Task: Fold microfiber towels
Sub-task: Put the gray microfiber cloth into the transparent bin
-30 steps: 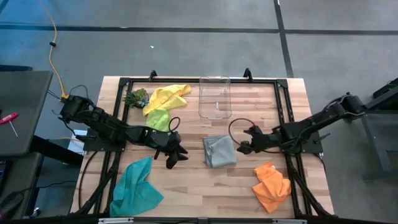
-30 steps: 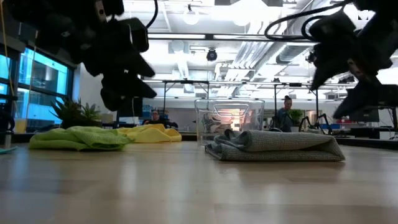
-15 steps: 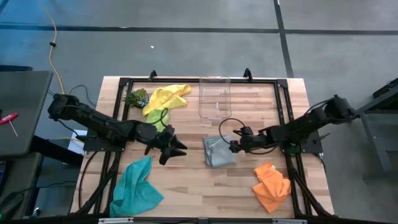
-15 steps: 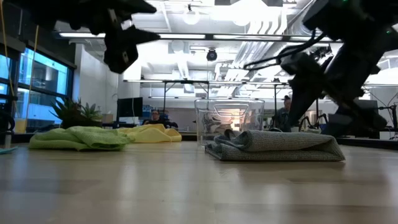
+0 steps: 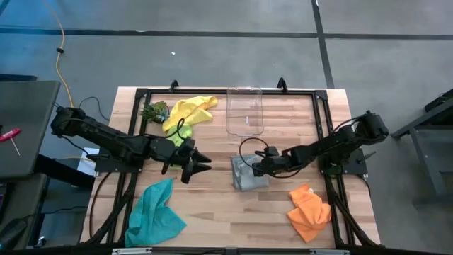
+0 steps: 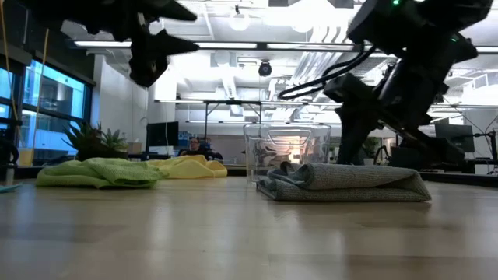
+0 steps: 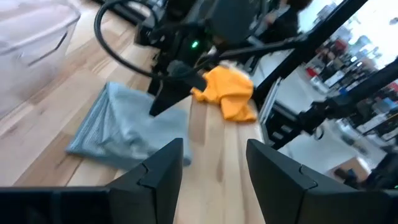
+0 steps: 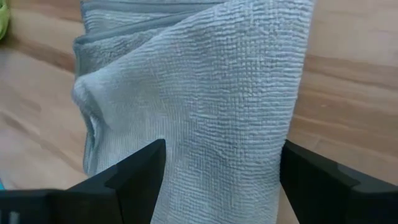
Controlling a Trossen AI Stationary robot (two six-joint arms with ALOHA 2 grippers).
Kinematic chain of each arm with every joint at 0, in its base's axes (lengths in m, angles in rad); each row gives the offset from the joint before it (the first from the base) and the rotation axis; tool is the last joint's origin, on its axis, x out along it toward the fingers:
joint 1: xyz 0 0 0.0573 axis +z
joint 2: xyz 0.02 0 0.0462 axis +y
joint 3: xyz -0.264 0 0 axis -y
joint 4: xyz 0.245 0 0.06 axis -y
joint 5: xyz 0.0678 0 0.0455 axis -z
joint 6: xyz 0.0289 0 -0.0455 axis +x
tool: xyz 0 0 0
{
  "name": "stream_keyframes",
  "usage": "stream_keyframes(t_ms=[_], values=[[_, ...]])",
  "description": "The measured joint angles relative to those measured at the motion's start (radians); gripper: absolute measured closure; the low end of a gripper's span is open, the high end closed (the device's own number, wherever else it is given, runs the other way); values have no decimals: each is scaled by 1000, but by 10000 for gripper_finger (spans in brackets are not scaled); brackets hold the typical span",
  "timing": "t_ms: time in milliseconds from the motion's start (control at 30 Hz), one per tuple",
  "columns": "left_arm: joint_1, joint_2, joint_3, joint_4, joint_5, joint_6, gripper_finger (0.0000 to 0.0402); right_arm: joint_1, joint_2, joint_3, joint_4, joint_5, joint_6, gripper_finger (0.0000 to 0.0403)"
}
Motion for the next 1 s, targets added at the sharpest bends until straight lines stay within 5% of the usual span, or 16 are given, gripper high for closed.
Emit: stream_keyframes(t_ms=[233, 567, 1000], values=[[0, 0, 0, -62, 1, 0, 234, 3, 30, 22, -32, 55, 73, 184], [0, 0, 0, -67, 2, 71, 234, 4, 32, 20, -112, 71, 78, 384], [0, 0, 0, -82, -6, 71, 234, 9, -50, 13, -243, 119, 42, 401]])
